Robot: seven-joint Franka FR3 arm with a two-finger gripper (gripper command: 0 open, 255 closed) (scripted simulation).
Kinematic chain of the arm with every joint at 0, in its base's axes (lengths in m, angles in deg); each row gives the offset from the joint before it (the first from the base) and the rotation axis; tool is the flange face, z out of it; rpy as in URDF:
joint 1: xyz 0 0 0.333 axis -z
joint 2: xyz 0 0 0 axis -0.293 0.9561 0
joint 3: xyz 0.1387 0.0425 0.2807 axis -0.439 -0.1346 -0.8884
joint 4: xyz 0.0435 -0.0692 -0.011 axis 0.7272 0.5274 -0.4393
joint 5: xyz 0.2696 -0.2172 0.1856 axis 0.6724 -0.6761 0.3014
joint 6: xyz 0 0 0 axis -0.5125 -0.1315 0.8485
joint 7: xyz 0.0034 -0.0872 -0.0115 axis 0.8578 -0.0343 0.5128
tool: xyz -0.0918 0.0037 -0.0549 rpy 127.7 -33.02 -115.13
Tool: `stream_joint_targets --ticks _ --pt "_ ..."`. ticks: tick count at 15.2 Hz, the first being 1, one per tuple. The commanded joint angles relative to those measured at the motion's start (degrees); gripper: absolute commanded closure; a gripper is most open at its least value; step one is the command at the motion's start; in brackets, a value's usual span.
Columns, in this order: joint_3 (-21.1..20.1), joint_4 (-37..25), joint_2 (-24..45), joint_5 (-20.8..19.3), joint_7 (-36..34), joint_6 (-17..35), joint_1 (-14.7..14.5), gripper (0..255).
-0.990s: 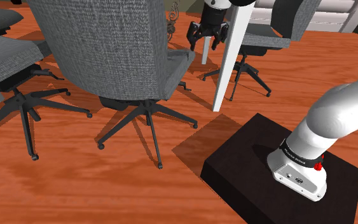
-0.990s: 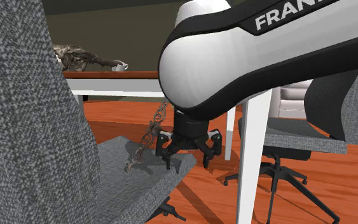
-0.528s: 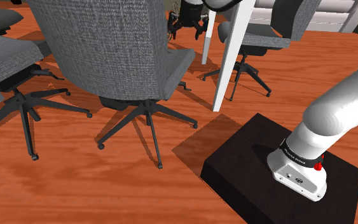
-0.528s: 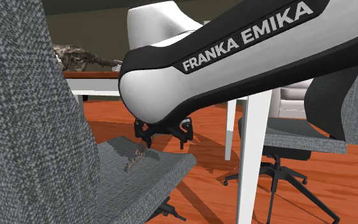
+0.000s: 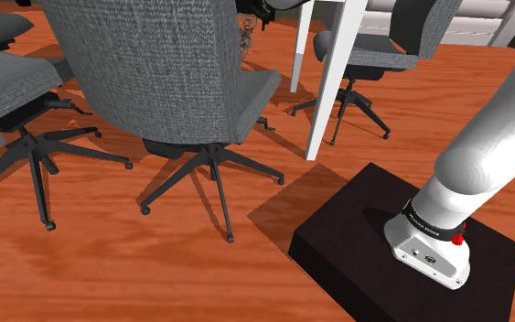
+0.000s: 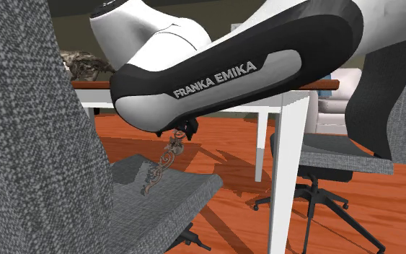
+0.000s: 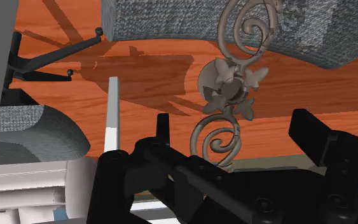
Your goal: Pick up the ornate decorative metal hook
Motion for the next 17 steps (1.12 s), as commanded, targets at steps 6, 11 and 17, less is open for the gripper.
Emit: stream_joint_targets --ticks 6,11,17 --pt "-0.05 0.31 4.09 -2.31 -4.94 1.78 -0.58 0" --pt "0.49 5.35 2.49 -2.59 -7.25 5.14 -0.32 255" --pt "0.1 4.38 3.02 -2.81 -7.57 4.14 -0.81 255"
